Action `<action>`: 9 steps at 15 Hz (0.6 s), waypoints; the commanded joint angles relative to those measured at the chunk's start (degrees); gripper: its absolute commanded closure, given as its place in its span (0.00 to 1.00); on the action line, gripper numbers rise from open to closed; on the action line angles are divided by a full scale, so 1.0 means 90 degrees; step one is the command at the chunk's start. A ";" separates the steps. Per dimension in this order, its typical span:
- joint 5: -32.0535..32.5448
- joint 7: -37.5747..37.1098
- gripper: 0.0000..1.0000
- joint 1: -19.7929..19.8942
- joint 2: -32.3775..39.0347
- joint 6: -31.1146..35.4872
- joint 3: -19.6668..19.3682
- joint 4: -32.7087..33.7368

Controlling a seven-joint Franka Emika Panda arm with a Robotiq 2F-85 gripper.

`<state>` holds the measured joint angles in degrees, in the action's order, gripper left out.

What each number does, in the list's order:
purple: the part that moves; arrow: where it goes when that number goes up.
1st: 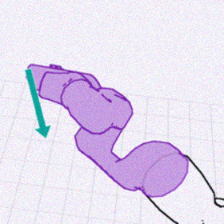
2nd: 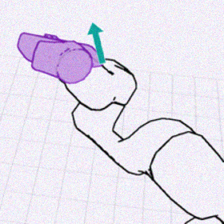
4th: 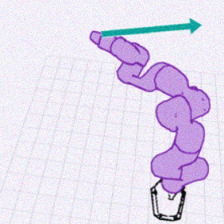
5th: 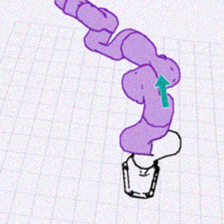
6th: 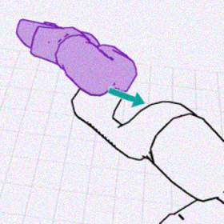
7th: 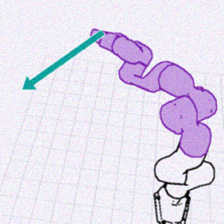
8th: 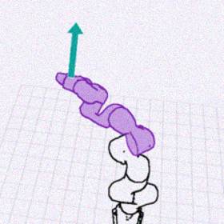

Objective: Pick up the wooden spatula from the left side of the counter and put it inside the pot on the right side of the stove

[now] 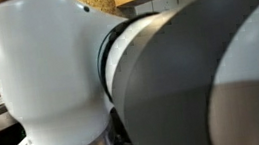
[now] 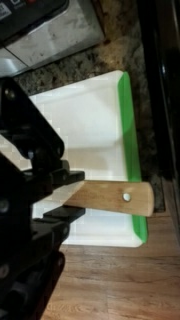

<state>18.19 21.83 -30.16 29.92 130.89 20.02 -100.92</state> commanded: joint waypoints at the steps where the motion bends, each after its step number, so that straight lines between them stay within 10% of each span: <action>1: -0.0051 0.0032 0.93 0.0134 -0.0251 -0.0403 0.0061 -0.0056; 9: -0.0006 -0.0094 0.93 0.0300 -0.0543 -0.0969 -0.0048 -0.0324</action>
<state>18.19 21.83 -28.80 28.31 123.67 19.48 -101.06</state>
